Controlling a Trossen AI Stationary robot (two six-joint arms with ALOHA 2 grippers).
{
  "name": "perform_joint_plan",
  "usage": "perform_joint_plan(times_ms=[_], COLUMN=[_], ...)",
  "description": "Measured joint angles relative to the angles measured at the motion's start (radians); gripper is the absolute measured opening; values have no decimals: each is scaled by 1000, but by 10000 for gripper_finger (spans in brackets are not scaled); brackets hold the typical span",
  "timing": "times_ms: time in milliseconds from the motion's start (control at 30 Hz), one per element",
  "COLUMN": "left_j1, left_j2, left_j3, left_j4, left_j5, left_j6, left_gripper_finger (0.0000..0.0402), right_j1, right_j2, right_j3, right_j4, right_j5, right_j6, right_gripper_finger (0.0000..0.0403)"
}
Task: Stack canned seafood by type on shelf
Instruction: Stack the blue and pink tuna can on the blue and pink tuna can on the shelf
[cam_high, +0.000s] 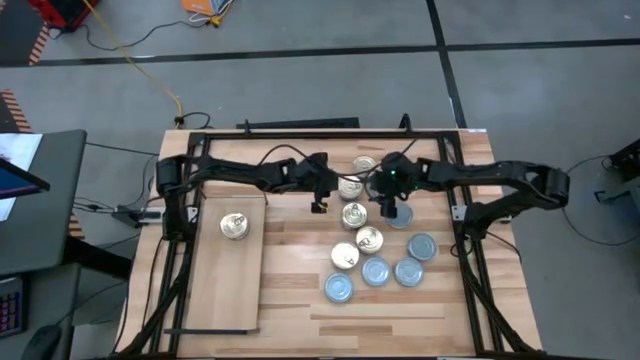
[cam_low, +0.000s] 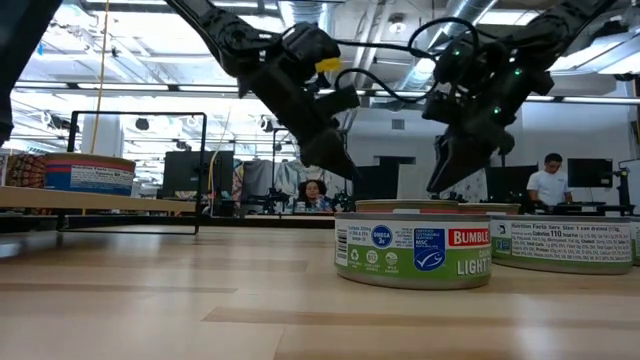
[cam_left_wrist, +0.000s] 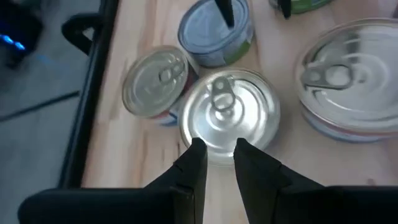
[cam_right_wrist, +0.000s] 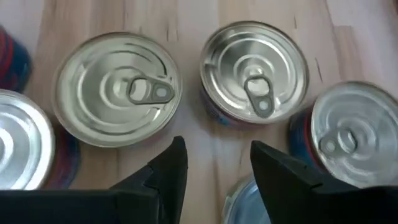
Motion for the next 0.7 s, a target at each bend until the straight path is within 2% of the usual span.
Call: perform_joint_plan(times_ms=[300, 533, 700], left_j1=[5, 25, 26], left_j2=[14, 16, 20], left_j3=[0, 0, 0], left_j4=[81, 57, 29], left_j5=[-19, 26, 27], left_j6=[-31, -166, -178], left_gripper_finger=[73, 73, 73], right_j1=[-36, -54, -65], right_j2=[117, 218, 259], right_j3=[8, 8, 8], right_j4=[85, 143, 209], right_j5=[-1, -3, -5], right_j6=[-51, -35, -23], right_gripper_finger=[205, 205, 205])
